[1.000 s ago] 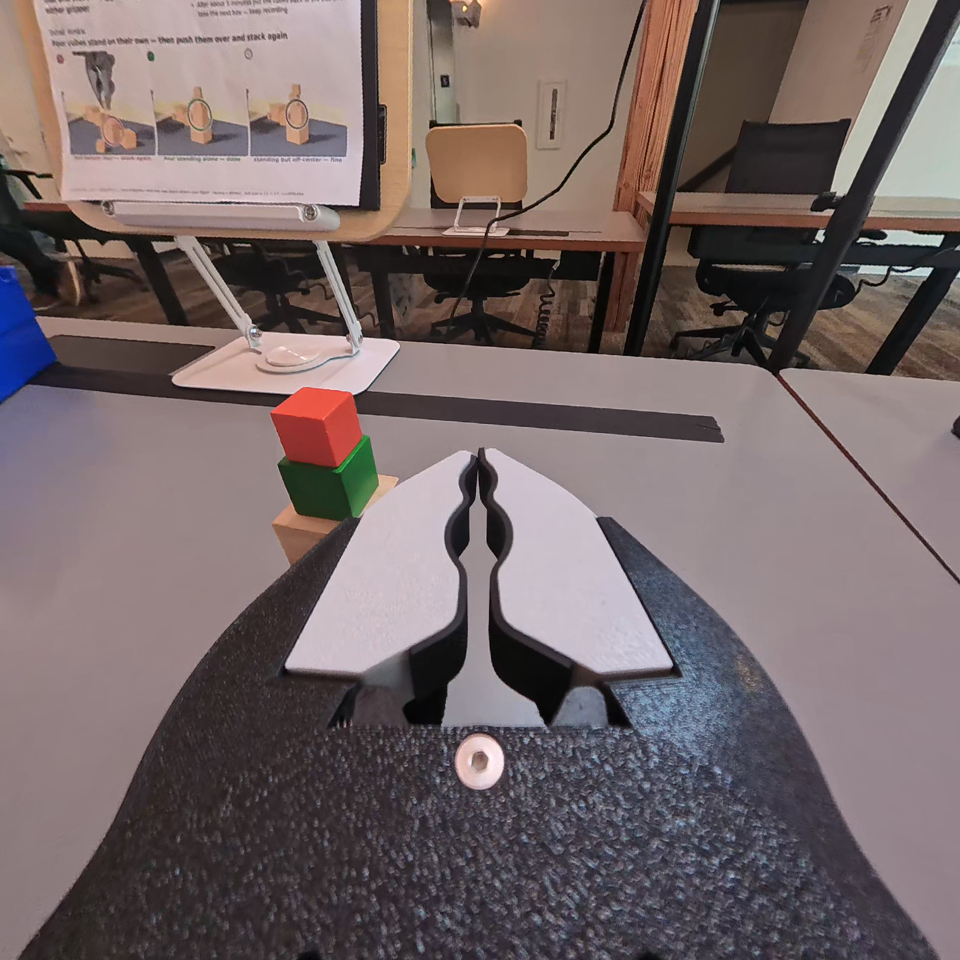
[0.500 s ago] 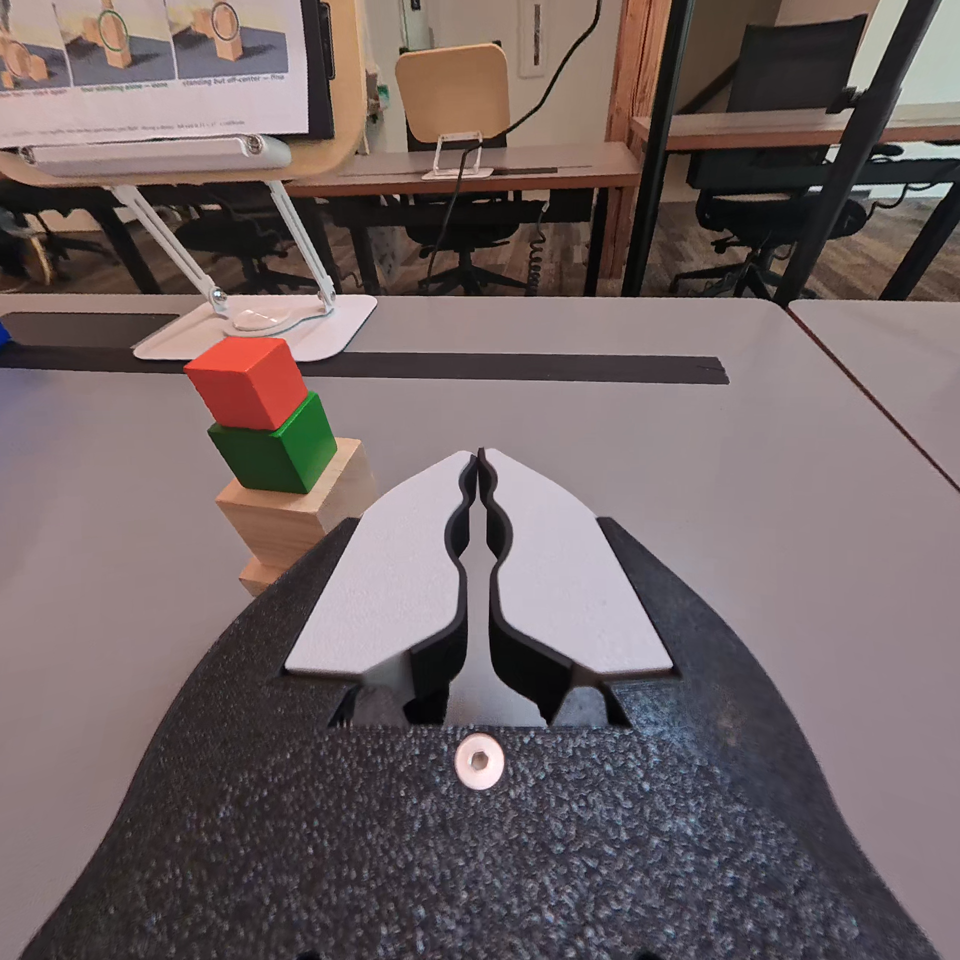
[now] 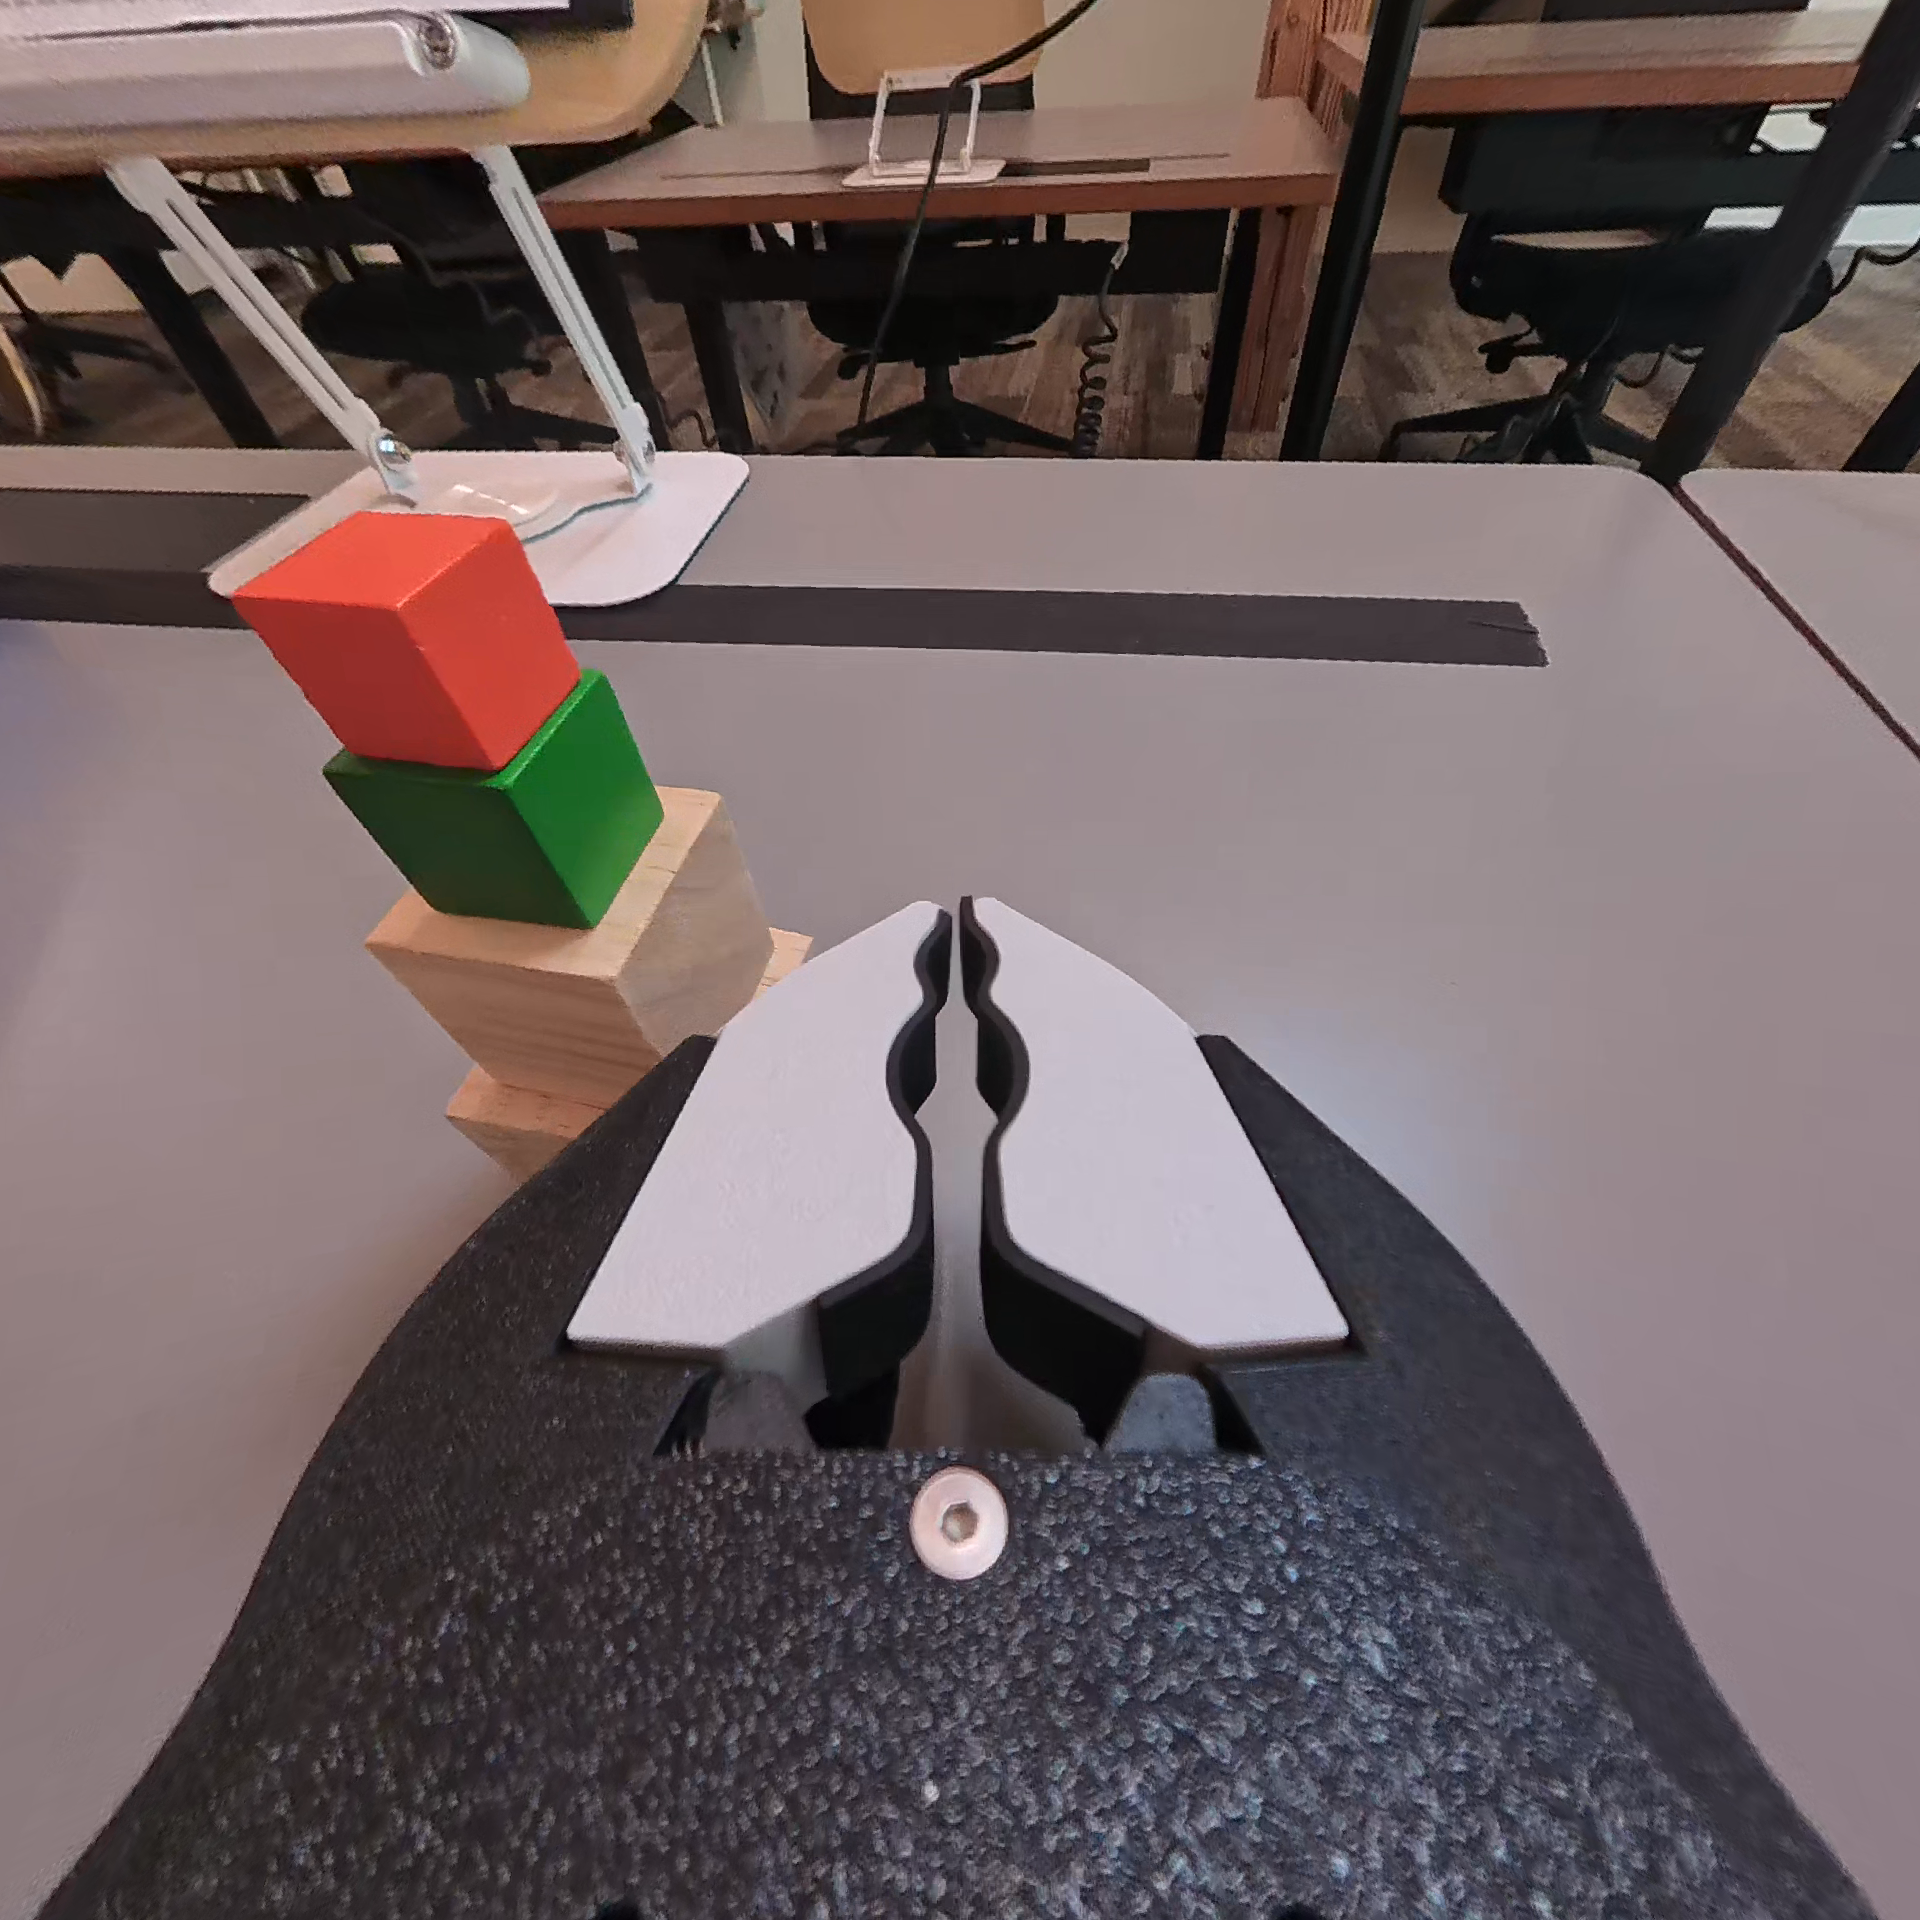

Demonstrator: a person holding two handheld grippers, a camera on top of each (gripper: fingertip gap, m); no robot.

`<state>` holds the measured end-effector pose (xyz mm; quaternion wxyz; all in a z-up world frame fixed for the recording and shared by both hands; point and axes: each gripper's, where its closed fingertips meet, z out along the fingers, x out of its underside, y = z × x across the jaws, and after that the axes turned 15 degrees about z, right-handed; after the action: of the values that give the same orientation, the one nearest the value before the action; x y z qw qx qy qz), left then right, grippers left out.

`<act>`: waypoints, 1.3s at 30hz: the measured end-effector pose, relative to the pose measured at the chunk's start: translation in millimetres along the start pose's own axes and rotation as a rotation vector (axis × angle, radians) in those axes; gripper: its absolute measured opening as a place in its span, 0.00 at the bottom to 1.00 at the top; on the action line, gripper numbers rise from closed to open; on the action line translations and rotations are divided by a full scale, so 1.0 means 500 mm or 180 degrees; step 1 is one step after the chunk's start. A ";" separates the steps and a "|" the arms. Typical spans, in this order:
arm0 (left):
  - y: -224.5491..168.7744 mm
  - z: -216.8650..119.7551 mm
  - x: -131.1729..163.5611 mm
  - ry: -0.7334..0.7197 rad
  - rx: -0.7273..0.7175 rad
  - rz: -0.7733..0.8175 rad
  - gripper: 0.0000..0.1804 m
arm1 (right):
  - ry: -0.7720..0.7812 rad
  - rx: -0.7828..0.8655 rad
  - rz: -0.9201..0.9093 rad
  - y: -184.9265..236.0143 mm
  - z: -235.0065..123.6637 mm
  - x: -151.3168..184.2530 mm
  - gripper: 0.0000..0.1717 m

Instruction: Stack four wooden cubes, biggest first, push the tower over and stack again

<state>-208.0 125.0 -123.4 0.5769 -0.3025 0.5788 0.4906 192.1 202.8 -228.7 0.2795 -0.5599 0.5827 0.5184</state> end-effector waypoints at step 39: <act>-0.032 0.005 0.004 0.0067 0.0186 0.0129 0.00 | -0.0542 -0.1159 -0.1086 0.270 -0.035 -0.009 0.00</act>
<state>-193.0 122.2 -128.5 0.5694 -0.2789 0.6049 0.4819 70.0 166.3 -180.0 0.3056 -0.6455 0.3514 0.6054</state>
